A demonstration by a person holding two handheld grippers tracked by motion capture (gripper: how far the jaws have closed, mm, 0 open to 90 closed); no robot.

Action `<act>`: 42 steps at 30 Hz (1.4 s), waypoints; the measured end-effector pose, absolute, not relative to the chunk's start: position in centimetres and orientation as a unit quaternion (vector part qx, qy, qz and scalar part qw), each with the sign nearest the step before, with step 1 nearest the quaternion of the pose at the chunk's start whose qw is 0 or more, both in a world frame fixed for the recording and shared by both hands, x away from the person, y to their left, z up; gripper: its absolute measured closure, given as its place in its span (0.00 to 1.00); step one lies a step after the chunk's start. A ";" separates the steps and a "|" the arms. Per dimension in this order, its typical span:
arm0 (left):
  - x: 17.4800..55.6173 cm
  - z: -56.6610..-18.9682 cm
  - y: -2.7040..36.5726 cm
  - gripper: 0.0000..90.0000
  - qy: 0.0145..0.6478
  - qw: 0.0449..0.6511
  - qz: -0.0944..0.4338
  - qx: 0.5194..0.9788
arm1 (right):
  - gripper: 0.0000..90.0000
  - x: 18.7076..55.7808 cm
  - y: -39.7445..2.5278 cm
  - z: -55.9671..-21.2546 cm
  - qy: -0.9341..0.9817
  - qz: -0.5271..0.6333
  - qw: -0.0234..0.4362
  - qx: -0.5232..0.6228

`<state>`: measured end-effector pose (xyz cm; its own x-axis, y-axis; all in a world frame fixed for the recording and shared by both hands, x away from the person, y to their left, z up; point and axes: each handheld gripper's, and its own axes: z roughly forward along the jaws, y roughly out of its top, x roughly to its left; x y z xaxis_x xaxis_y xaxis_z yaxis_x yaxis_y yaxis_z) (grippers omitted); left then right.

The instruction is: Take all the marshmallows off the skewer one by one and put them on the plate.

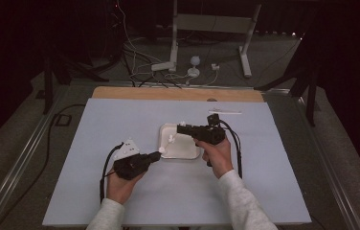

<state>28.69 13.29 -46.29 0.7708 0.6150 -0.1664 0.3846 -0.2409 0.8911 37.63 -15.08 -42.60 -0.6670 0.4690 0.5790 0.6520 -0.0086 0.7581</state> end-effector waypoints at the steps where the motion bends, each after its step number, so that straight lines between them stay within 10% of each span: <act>1: 28.7 -46.3 13.3 1.00 0.319 0.525 0.110 0.781 | 0.86 37.6 -15.1 -42.5 -0.699 -0.588 0.076 -0.400; 27: 28.6 -46.4 15.0 1.00 0.342 0.509 0.124 0.780 | 0.89 37.9 -16.9 -40.5 -0.722 -0.569 -0.008 -0.394; 39: 29.1 -46.9 14.9 1.00 0.362 0.508 0.117 0.773 | 0.85 38.6 -14.8 -46.2 -0.777 -0.466 -0.033 -0.423; 42: 29.2 -47.1 14.8 1.00 0.364 0.506 0.116 0.773 | 0.71 38.9 -14.5 -47.1 -0.784 -0.444 -0.029 -0.432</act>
<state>29.23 14.83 -47.06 0.7080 0.6803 -0.1898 0.4459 -0.2222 0.8671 38.90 -14.45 -47.10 -0.6243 0.7042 0.3382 0.6528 0.2324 0.7210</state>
